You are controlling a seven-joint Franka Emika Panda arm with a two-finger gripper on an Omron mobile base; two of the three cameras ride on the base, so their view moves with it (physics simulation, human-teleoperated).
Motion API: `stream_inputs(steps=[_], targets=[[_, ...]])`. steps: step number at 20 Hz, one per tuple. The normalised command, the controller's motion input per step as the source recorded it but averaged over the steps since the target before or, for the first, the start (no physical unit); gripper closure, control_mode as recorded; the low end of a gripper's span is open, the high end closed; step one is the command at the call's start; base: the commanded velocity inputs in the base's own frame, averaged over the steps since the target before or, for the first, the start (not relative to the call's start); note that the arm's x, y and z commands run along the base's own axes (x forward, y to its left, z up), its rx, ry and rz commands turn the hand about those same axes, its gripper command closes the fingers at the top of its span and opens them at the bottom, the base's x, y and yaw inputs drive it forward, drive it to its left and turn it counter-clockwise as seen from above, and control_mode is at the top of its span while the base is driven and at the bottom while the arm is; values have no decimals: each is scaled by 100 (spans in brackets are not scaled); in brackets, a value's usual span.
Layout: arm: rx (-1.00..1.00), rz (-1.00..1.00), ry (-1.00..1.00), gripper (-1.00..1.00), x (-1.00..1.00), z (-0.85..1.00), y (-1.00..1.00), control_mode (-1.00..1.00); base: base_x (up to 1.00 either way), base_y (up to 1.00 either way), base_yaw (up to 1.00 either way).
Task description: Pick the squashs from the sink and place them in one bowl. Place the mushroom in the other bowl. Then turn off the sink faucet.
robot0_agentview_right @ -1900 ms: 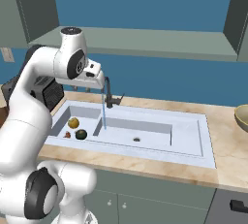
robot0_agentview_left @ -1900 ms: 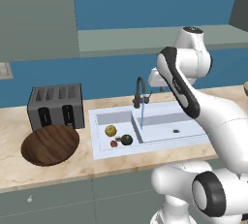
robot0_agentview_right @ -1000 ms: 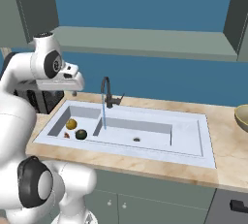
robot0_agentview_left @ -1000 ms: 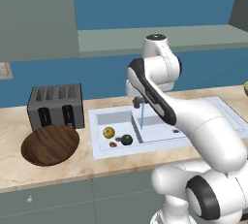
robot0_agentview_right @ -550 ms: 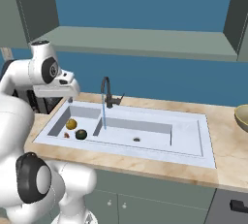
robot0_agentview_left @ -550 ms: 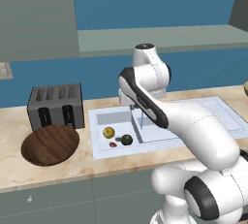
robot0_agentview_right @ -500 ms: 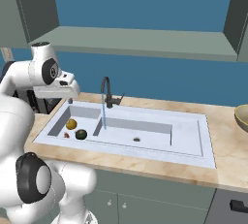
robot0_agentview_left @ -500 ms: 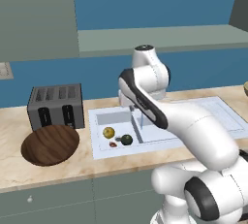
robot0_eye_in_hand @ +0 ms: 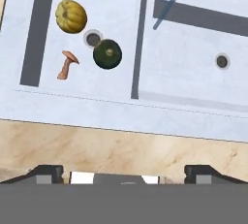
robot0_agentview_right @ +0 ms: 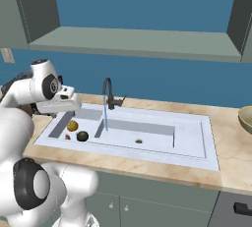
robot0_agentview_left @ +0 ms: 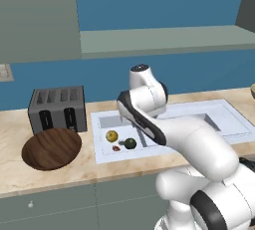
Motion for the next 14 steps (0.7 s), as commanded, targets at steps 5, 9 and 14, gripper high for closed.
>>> stream_inputs(steps=[5, 9, 14], targets=[[-1, 4, 0, -100, 0, -49, 8, -100, 0, 0, 0], [0, 4, 0, -100, 0, -45, 15, -100, 0, 0, 0], [0, 4, 0, -100, 0, -40, 12, -100, 0, 0, 0]])
